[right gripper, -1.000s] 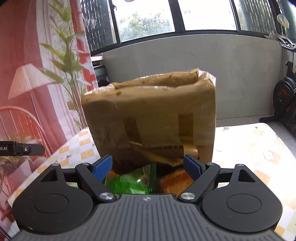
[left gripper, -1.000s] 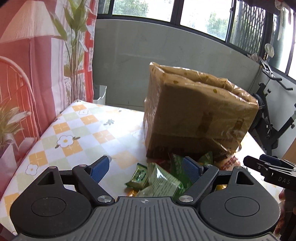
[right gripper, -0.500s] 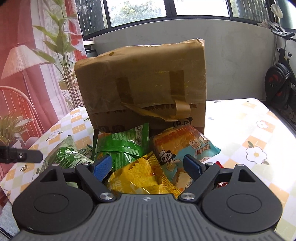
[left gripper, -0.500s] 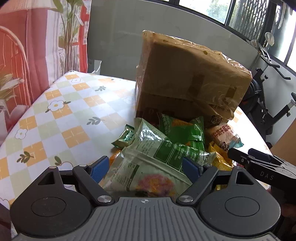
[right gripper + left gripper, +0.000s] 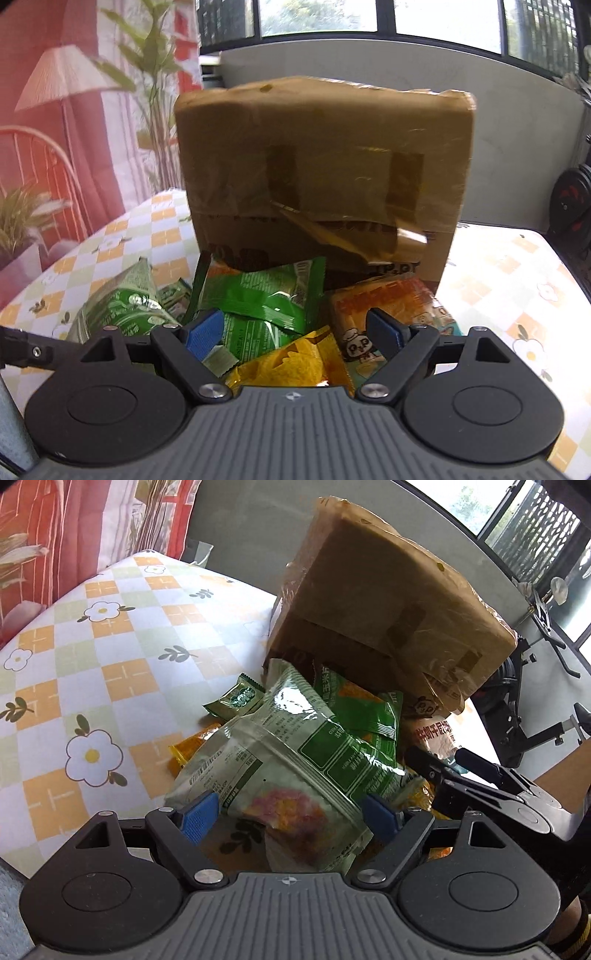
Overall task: Organize snacks
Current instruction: 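Close left tool on the large white-green snack bag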
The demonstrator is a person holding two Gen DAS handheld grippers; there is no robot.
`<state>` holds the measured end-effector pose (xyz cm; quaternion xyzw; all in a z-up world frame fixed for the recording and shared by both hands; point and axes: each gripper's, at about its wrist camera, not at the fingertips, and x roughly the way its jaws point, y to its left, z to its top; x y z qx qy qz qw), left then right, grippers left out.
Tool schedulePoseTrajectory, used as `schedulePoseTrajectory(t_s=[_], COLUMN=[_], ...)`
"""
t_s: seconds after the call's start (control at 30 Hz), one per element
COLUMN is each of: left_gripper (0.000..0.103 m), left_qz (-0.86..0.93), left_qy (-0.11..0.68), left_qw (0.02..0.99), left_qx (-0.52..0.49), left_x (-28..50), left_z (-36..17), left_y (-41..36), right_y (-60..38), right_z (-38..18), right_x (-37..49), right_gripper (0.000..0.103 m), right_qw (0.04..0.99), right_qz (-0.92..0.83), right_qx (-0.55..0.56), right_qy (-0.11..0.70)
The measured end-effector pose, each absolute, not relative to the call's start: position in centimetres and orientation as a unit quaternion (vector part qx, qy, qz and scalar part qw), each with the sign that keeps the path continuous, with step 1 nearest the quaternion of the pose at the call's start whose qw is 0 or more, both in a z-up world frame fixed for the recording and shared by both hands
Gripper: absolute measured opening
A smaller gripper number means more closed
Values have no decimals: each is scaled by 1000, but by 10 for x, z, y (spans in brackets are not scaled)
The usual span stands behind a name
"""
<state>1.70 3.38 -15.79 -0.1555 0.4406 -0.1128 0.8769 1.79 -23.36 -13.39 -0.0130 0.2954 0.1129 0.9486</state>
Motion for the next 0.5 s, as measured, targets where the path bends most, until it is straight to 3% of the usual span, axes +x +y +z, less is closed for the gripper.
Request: schedulePoseTrajectory(t_s=[0.5], left_gripper=[88], left_qz=[-111], left_qy=[425], left_qw=[883], left_qx=[-164], left_x=[44], left_z=[-163], left_y=[27], right_y=[-220], right_z=[-147], right_x=[-16], right_gripper=[86], right_qw=[951], right_qz=[124], right_qx=[-49], right_qy=[280])
